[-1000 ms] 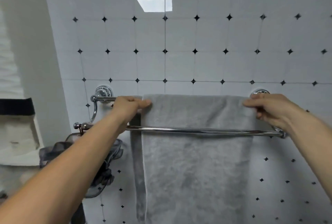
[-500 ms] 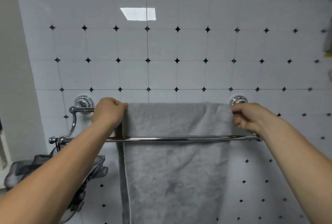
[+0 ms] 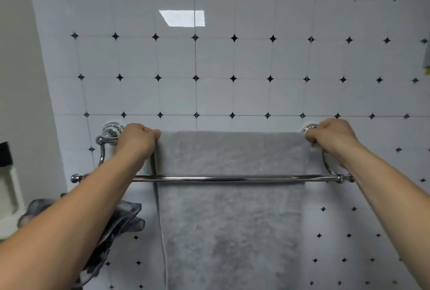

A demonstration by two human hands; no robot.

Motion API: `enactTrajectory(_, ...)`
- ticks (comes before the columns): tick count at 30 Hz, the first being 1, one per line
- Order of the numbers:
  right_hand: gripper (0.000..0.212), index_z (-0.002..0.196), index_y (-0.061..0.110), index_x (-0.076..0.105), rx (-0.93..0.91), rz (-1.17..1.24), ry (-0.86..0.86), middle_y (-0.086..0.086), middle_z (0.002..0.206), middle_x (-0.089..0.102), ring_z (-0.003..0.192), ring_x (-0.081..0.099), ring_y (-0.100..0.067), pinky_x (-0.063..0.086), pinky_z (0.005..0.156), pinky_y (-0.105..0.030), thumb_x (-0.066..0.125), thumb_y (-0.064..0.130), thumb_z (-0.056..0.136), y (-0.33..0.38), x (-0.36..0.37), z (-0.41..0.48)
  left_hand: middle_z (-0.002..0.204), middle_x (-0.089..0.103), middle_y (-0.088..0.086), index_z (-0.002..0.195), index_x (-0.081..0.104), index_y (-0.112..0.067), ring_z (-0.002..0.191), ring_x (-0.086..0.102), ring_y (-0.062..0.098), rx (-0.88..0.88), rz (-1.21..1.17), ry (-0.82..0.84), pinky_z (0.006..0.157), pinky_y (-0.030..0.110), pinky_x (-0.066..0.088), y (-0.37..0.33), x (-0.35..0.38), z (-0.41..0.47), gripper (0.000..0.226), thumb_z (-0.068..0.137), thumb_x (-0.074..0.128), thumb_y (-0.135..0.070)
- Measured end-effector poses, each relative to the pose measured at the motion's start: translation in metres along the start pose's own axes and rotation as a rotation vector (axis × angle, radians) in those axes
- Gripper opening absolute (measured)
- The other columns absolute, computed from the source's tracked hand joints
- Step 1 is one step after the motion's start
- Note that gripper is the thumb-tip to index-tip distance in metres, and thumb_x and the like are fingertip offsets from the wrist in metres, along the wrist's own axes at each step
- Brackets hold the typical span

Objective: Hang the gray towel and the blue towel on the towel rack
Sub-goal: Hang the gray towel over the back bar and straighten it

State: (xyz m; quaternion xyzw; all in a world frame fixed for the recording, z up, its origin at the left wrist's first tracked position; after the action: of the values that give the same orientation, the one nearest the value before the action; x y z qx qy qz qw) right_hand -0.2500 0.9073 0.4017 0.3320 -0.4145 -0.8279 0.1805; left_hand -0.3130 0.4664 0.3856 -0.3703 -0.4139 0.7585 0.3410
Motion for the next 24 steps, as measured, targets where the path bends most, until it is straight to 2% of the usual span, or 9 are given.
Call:
enactTrajectory(3,0.020,0.059,0.013,0.049,-0.142,-0.107,-0.075,0.002,0.060,0.054,0.064,0.048,-0.023,0.031,0.049,-0.026,0.069,0.017,0.060,0.008,-0.002,-0.002,0.058,0.050,0.010,0.054,0.046,-0.015,0.057,0.046,0.025,0.052,0.043,-0.060,0.063,0.032,0.039,-0.007,-0.005,0.001,0.038,0.086,0.065,-0.022)
enactTrajectory(6,0.010,0.062,0.007,0.064,-0.198,-0.141,-0.098,-0.004,0.065,0.065,0.071,0.057,-0.033,0.035,0.056,-0.029,0.063,0.015,0.068,0.015,-0.002,-0.004,0.062,0.054,0.014,0.058,0.052,-0.010,0.063,0.049,0.028,0.091,0.116,-0.093,0.061,0.034,0.038,-0.010,-0.010,-0.001,0.034,0.088,0.061,-0.023)
enactTrajectory(9,0.014,0.065,0.005,0.070,0.009,-0.057,0.089,-0.007,0.057,0.071,0.068,0.065,-0.029,0.039,0.057,-0.029,0.060,0.011,0.074,0.001,0.011,-0.011,0.071,0.060,0.028,0.061,0.055,-0.002,0.071,0.058,0.039,0.116,0.187,-0.097,0.064,0.039,0.043,-0.003,-0.007,-0.008,0.035,0.090,0.060,-0.021)
enactTrajectory(11,0.007,0.071,0.012,0.067,0.193,0.175,0.247,0.002,0.051,0.069,0.058,0.064,-0.018,0.035,0.052,-0.025,0.066,0.012,0.079,-0.011,0.023,-0.020,0.087,0.065,0.036,0.059,0.053,-0.002,0.087,0.063,0.048,0.110,0.179,-0.121,0.073,0.045,0.049,-0.001,-0.005,-0.010,0.037,0.090,0.060,-0.021)
enactTrajectory(13,0.008,0.073,0.016,0.064,0.263,0.381,0.308,0.005,0.051,0.069,0.048,0.064,-0.008,0.034,0.042,-0.017,0.069,0.014,0.079,-0.015,0.030,-0.024,0.090,0.067,0.034,0.055,0.050,-0.008,0.092,0.064,0.048,0.090,0.166,-0.134,0.078,0.046,0.051,0.001,-0.007,-0.011,0.039,0.090,0.061,-0.022)
enactTrajectory(17,0.017,0.075,0.015,0.059,0.302,0.547,0.321,0.000,0.052,0.063,0.040,0.055,-0.007,0.029,0.035,-0.016,0.073,0.006,0.073,-0.016,0.037,-0.023,0.083,0.071,0.021,0.069,0.066,-0.006,0.085,0.066,0.038,0.035,0.190,-0.121,0.079,0.042,0.054,0.009,-0.012,-0.011,0.032,0.089,0.062,-0.030)
enactTrajectory(20,0.035,0.073,0.017,0.049,0.284,0.546,0.313,-0.001,0.051,0.052,0.043,0.043,-0.011,0.026,0.031,-0.016,0.076,-0.003,0.069,-0.012,0.043,-0.023,0.061,0.053,0.012,0.055,0.048,-0.011,0.061,0.049,0.026,0.002,0.056,-0.089,0.063,0.033,0.040,0.015,-0.009,-0.014,0.039,0.088,0.063,-0.023)
enactTrajectory(22,0.038,0.070,0.017,0.045,0.257,0.543,0.350,-0.001,0.052,0.046,0.042,0.037,-0.010,0.025,0.029,-0.015,0.076,-0.005,0.070,-0.007,0.050,-0.024,0.057,0.040,0.007,0.053,0.037,-0.016,0.061,0.038,0.022,-0.015,-0.042,-0.070,0.062,0.032,0.034,0.015,-0.006,-0.015,0.043,0.085,0.065,-0.017)
enactTrajectory(24,0.036,0.067,0.015,0.046,0.232,0.556,0.354,-0.002,0.052,0.043,0.037,0.036,-0.007,0.025,0.029,-0.014,0.075,-0.007,0.070,-0.003,0.050,-0.023,0.055,0.038,0.005,0.052,0.036,-0.017,0.063,0.038,0.022,-0.004,-0.059,-0.057,0.063,0.033,0.034,0.012,-0.004,-0.015,0.044,0.084,0.066,-0.016)
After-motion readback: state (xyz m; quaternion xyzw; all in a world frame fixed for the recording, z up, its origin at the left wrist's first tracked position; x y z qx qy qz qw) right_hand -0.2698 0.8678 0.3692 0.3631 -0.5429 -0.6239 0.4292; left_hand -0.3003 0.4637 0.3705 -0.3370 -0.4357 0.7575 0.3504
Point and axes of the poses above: each hand's wrist, its own z-axis towards the middle knuckle, its own x-axis out of the palm, y = z × x, the point moved 4 cm from there along z, towards the middle knuckle
